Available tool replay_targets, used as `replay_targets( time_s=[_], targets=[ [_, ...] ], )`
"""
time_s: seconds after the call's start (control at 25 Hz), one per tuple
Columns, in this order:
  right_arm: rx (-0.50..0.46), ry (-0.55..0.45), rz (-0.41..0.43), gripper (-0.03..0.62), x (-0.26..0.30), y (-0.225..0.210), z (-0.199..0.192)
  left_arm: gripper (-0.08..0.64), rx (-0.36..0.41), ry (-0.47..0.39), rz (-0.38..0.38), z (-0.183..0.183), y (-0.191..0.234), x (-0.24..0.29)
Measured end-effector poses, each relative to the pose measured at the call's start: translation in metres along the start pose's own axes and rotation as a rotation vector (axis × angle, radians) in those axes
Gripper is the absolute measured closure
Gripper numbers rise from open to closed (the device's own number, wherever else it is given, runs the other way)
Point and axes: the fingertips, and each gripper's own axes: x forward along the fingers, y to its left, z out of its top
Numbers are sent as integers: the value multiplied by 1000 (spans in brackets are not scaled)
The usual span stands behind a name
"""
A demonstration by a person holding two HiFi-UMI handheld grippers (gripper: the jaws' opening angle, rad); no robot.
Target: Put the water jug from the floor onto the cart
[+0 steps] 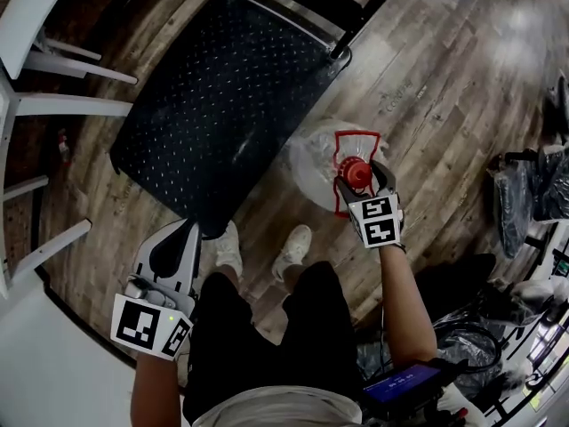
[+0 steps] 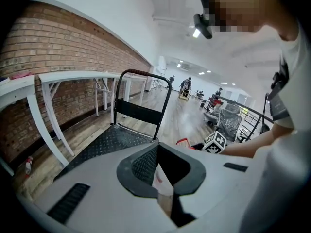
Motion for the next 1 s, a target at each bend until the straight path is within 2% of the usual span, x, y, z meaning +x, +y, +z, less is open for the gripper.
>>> replay_targets(
  time_s=[0.08,0.32,0.6,1.0],
  targets=[
    [9,20,6,265,6,1,-4,558,-8,0,11,0,4,-1],
    [-12,-2,-25,278,6,0,2,558,-34,-9,19,1,10,-3],
    [27,-15,-66,279,-12,0,3,558,-41,-17,22,11,14,-12],
    [45,-20,-102,279,-92,-8,67,558,-50,-60,17,52,21,-36]
  ],
)
